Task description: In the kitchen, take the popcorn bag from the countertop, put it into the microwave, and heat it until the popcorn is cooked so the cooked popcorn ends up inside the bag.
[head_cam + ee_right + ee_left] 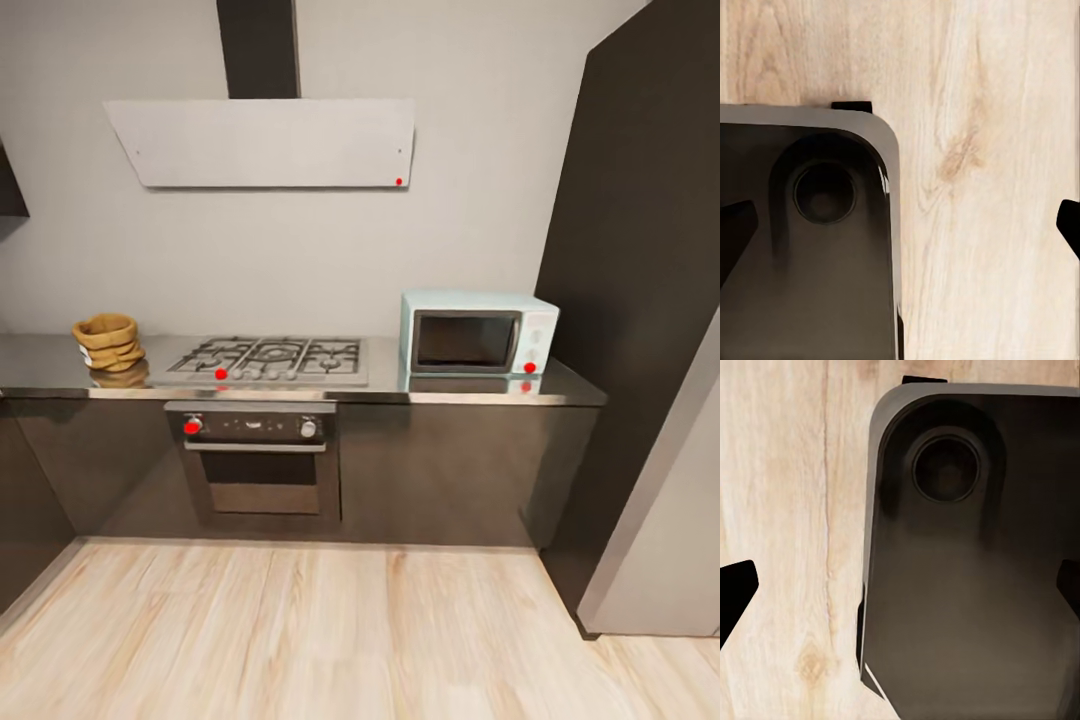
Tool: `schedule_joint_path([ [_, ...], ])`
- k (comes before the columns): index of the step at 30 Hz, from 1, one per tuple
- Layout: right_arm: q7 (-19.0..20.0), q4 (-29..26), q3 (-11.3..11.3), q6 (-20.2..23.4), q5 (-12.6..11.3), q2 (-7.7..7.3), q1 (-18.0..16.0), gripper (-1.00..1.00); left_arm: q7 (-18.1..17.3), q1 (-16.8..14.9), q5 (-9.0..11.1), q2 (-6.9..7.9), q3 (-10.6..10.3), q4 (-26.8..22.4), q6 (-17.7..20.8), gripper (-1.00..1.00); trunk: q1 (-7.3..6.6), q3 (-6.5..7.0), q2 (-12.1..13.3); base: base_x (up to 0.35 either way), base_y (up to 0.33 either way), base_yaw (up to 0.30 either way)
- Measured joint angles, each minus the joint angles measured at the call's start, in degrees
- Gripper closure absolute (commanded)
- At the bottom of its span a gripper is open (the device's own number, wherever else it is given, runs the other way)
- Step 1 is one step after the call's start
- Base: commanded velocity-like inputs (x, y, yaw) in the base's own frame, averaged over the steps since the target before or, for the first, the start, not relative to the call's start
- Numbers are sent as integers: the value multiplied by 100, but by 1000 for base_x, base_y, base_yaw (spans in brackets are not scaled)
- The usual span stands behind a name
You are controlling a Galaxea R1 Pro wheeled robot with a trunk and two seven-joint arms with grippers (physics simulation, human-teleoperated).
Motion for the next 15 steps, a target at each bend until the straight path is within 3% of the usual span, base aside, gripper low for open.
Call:
schedule_joint_path([
  [15,0,0,0,0,0,0,0,-100,0,0,3,-20,-8,0,4,-100,0,0,0,329,-156,0],
])
